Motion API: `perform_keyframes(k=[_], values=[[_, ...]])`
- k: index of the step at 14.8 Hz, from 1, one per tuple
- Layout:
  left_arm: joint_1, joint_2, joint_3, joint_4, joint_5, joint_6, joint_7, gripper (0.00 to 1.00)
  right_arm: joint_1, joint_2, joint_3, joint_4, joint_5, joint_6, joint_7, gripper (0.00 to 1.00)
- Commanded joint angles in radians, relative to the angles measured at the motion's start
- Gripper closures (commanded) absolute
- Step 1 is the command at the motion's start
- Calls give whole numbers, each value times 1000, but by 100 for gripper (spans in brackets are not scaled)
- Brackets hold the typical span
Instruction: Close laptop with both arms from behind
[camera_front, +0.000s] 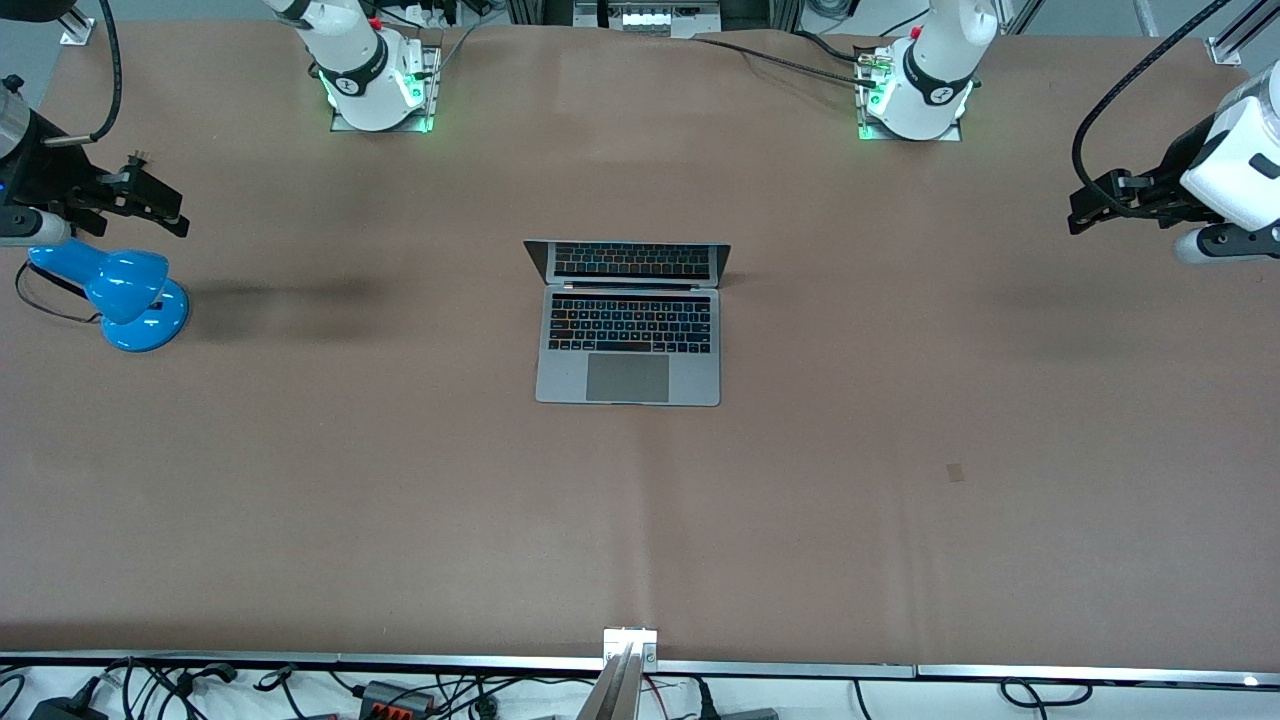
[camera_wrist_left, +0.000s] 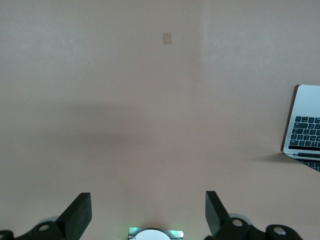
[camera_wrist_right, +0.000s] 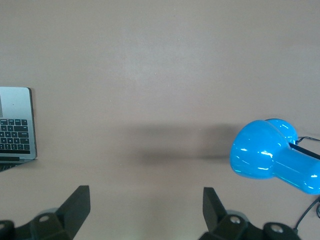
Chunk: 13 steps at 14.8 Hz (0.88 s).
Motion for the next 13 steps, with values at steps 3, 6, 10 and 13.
perform_keyframes(k=[3,6,10,13], values=[[-2,2,10,13,-13,-13,20,66,-12,-21,12,-21,-11,-5,15,29],[-2,1,9,17,-15,-33,22,88,-11,-21,12,-21,-11,-17,15,62],[0,-1,51,15,-70,-81,94,100,-11,-20,12,-18,-2,-48,17,100],[-6,-1,59,13,-93,-89,109,100,-11,-7,12,-18,-1,-55,20,100]])
